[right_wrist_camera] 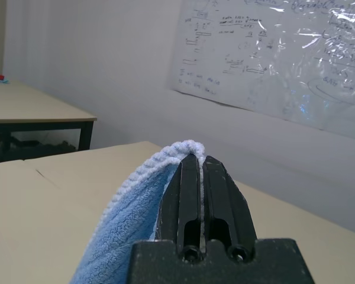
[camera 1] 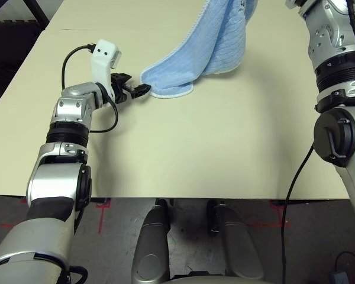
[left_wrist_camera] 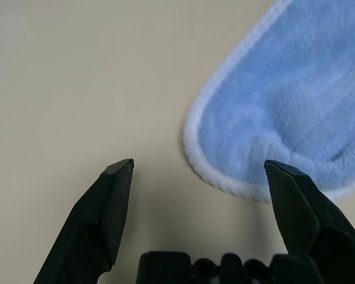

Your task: Fold the towel and set it aside.

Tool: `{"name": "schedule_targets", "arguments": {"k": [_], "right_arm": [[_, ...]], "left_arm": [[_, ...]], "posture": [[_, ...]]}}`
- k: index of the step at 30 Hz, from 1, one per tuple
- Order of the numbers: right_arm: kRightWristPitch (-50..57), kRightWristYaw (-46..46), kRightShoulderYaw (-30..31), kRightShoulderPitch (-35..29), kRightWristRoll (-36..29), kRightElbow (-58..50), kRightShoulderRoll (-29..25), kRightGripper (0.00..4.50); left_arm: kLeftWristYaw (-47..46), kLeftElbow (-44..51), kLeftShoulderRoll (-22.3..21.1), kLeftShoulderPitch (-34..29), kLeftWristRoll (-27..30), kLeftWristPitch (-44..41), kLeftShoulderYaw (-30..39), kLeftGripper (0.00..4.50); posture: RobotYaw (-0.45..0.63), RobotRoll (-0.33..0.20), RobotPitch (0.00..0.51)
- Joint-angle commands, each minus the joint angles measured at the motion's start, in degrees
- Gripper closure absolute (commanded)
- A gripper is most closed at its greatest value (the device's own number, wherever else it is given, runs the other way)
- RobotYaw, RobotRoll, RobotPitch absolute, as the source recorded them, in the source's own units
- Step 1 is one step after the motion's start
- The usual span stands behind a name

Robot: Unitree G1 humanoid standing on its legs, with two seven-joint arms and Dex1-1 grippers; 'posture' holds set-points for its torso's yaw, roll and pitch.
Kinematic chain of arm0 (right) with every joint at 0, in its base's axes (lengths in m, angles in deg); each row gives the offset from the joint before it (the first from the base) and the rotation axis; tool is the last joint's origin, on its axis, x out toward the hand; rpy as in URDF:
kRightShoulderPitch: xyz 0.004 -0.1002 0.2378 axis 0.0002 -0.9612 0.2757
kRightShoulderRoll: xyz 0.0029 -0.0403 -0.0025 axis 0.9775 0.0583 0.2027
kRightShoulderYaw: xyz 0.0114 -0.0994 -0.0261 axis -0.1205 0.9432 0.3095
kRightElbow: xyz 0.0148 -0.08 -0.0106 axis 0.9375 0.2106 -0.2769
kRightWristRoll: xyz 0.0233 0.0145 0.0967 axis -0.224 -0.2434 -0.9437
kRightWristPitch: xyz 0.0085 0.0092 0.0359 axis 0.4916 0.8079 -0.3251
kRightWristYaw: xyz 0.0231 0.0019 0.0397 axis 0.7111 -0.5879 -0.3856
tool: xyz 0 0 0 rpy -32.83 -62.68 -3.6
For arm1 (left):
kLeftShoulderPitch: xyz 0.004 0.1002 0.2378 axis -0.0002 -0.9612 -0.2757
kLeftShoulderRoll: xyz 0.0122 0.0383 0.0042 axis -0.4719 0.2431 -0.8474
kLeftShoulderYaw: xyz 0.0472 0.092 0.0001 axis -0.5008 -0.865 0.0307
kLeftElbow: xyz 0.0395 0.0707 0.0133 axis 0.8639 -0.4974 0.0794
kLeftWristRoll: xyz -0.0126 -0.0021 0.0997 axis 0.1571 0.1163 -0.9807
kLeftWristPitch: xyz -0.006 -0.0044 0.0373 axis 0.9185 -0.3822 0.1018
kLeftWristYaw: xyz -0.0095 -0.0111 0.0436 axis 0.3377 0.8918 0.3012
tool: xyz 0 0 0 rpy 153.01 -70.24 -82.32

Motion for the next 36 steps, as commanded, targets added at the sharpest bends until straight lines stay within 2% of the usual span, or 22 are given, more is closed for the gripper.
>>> {"name": "schedule_targets", "arguments": {"k": [1,4,7,12,21,28,34,36], "right_arm": [[0.9,-0.6,-0.4,-0.9,-0.8,-2.4,0.1,4.46],[1.4,-0.7,-0.4,-1.5,-1.0,-3.2,0.4,4.46],[1.7,-0.7,-0.4,-1.6,-1.0,-3.4,0.6,4.46],[1.9,-0.9,-0.4,-1.6,-1.1,-3.6,0.9,4.46],[3.0,-1.4,-0.3,-2.2,-1.2,-5.1,0.9,4.46],[4.5,-1.8,-0.6,-3.5,-1.5,-7.7,0.1,4.46],[6.3,-1.5,-0.5,-4.7,-2.1,-10.8,0.1,4.46],[7.0,-1.4,-0.4,-5.2,-2.3,-12.0,0.0,4.5]], "left_arm": [[0.6,-2.6,0.9,1.9,0.2,6.5,0.9,0.0],[-0.8,-6.2,1.7,4.1,-0.5,9.3,0.9,0.0],[1.8,-8.7,2.4,5.2,-0.8,8.7,0.2,0.0],[-3.8,-14.5,4.2,6.7,-4.1,8.0,-1.4,0.0],[-9.8,-18.9,6.0,8.2,-5.4,9.5,-0.5,0.0],[-3.4,-18.7,7.2,8.9,-2.4,8.4,2.1,0.0],[-2.8,-19.6,8.1,8.7,-3.6,6.9,1.8,0.0],[-4.8,-20.0,8.3,8.7,-4.0,6.7,1.9,0.4]], "posture": [[0.07,0.0,0.283],[0.07,0.0,0.285],[0.07,0.0,0.286],[0.07,0.0,0.288],[0.05,0.0,0.299],[0.03,0.0,0.311],[0.01,0.0,0.318],[0.0,0.0,0.318]]}}
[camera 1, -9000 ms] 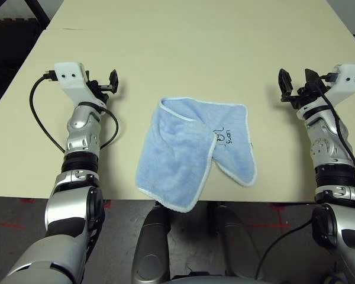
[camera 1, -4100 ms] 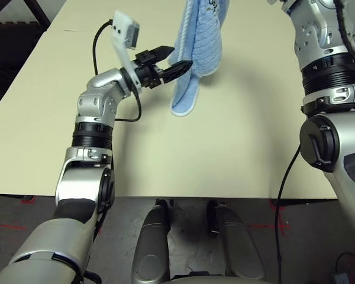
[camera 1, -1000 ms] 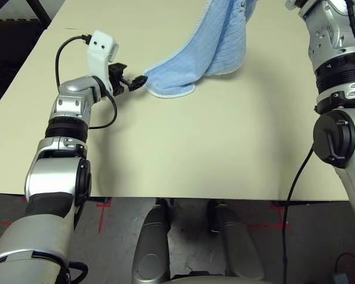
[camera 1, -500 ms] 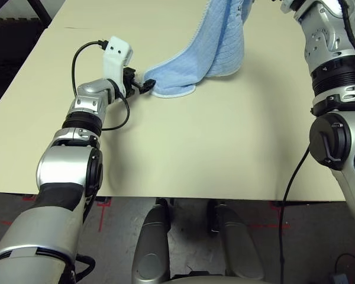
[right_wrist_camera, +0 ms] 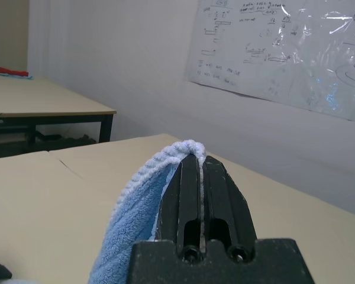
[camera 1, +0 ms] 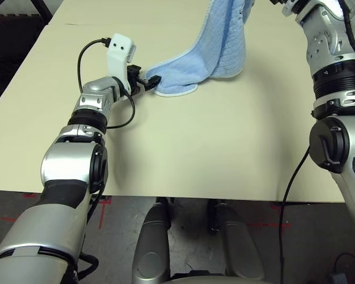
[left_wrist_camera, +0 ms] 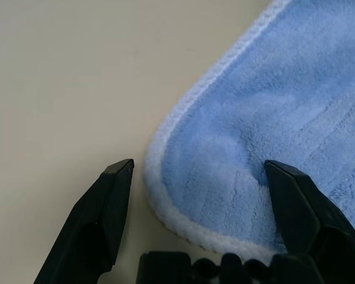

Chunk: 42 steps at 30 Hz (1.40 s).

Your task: Fold the towel and set it aside.

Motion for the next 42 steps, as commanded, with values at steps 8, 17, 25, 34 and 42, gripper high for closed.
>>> {"name": "schedule_targets", "arguments": {"k": [8,17,25,34,42], "right_arm": [[3.4,0.6,-0.3,-2.2,-0.9,-6.6,-0.8,4.5],[3.0,1.0,-0.1,-2.5,-0.6,-6.0,-0.6,4.5],[2.6,0.7,0.0,-2.3,-0.5,-6.0,-0.8,4.5],[3.1,0.8,0.3,-2.9,-0.4,-7.4,-0.9,4.5],[3.6,0.9,0.4,-3.3,-0.4,-8.5,-0.9,4.5]], "left_arm": [[-5.9,-2.6,0.7,1.4,-0.1,-1.7,1.6,3.3],[0.8,-1.7,-0.4,3.1,3.2,-7.3,5.3,2.97],[2.9,-1.4,-0.7,2.9,4.5,-10.9,6.8,0.02],[-0.9,-1.6,-0.2,4.3,9.4,-16.3,12.9,0.02],[-2.0,-1.7,-0.5,3.8,9.0,-18.2,12.9,0.39]], "posture": [[-0.01,0.0,0.314],[0.01,0.0,0.306],[0.01,0.0,0.302],[0.0,0.0,0.301],[0.0,0.0,0.299]]}}
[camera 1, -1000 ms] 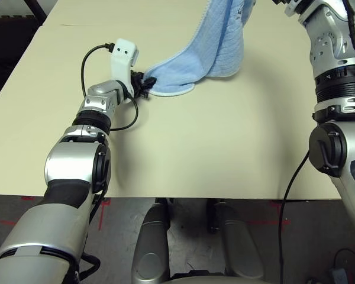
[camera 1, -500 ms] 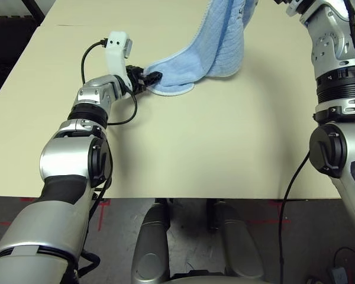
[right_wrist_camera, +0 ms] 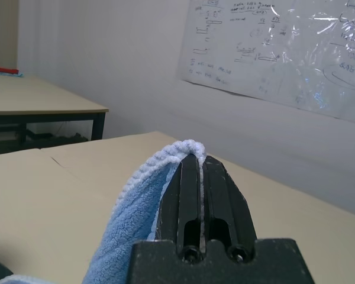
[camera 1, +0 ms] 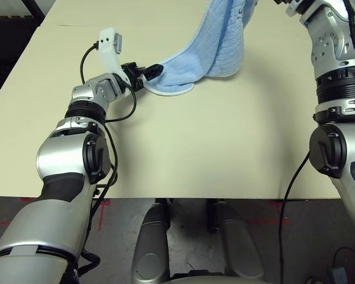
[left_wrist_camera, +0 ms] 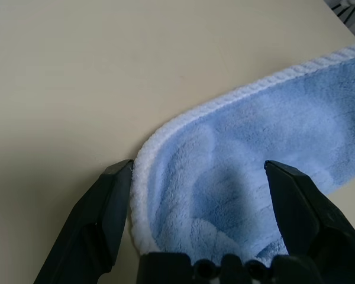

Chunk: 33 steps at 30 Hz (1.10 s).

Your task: Fold the towel and set it aside.

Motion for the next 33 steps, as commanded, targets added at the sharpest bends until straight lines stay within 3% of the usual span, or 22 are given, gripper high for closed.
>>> {"name": "schedule_targets", "arguments": {"k": [1,11,19,28,31,33], "right_arm": [[0.2,0.1,0.2,-0.7,-0.2,-2.1,-0.5,4.5],[1.0,0.3,0.2,-1.1,-0.1,-3.4,-0.6,4.5],[1.3,0.3,0.1,-1.1,-0.3,-3.5,-0.6,4.5],[1.3,0.6,-0.2,-1.4,-0.6,-3.0,-0.4,4.5],[1.4,0.7,-0.3,-1.4,-0.8,-3.2,-0.3,4.5],[1.6,0.7,-0.3,-1.6,-0.9,-3.5,-0.2,4.5]], "left_arm": [[-0.6,-0.4,-0.4,-0.4,-0.2,-1.2,-0.3,0.63],[-2.7,-0.8,-0.3,-0.5,1.6,-4.7,1.8,4.41],[-2.2,-0.3,-0.7,-0.9,-0.5,-3.9,-0.6,4.46],[0.5,0.8,-2.1,-1.7,-5.8,3.4,-7.2,4.46],[1.6,0.7,-2.4,-2.5,-7.6,5.5,-9.3,3.84],[1.6,0.5,-2.1,-2.9,-8.2,6.6,-10.0,3.13]], "posture": [[-0.01,0.0,0.3],[-0.01,0.0,0.305],[-0.02,0.0,0.305],[0.01,0.0,0.306],[0.01,0.0,0.306],[0.0,0.0,0.308]]}}
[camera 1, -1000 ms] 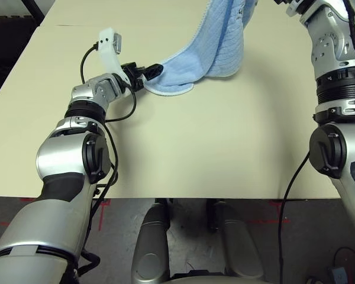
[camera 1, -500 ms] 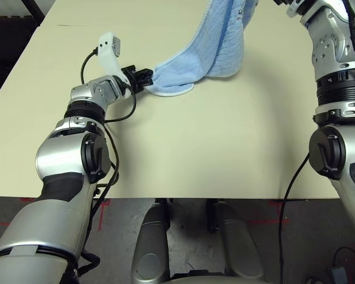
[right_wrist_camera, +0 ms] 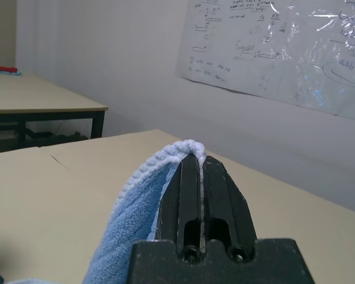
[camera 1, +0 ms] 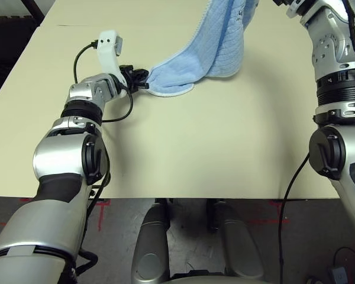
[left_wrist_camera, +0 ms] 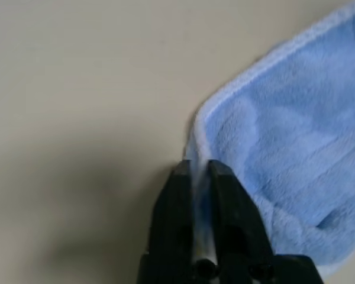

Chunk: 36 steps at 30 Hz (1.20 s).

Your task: Fold the towel and set it aside.

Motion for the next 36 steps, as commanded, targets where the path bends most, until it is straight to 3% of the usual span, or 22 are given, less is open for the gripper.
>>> {"name": "schedule_targets", "arguments": {"k": [1,8,14,18,26,35,36], "right_arm": [[0.4,0.1,-0.2,-0.7,-0.8,-2.0,-0.2,4.5],[1.7,0.0,-0.1,-1.3,-0.8,-3.8,-0.8,4.5],[2.7,0.3,-0.2,-2.0,-0.7,-5.4,-1.2,4.5],[2.9,0.4,-0.2,-2.2,-0.7,-5.8,-1.2,4.5],[2.9,0.5,-0.1,-2.1,-0.7,-5.6,-1.1,4.5],[2.8,0.5,0.0,-2.0,-0.5,-5.4,-1.2,4.5],[2.7,0.5,0.0,-2.0,-0.5,-5.4,-1.2,4.5]], "left_arm": [[0.8,-0.1,0.1,-1.5,-1.6,1.5,-1.4,2.82],[-0.1,-1.1,1.3,-1.4,-1.5,2.3,-1.0,0.03],[-0.7,-1.5,1.4,-1.3,-1.1,2.2,-0.4,0.03],[0.2,-1.6,1.3,-1.2,-0.5,1.1,0.2,1.31],[2.3,-1.5,0.9,-0.3,2.6,-3.6,3.8,4.45],[3.4,-1.0,1.0,0.2,4.4,-7.1,5.8,4.45],[3.3,-1.0,1.0,0.3,4.5,-7.4,5.9,3.97]], "posture": [[0.0,0.0,0.309],[-0.03,0.0,0.311],[-0.04,0.0,0.312],[-0.04,0.0,0.31],[-0.03,0.0,0.307],[-0.03,0.0,0.306],[-0.03,0.0,0.305]]}}
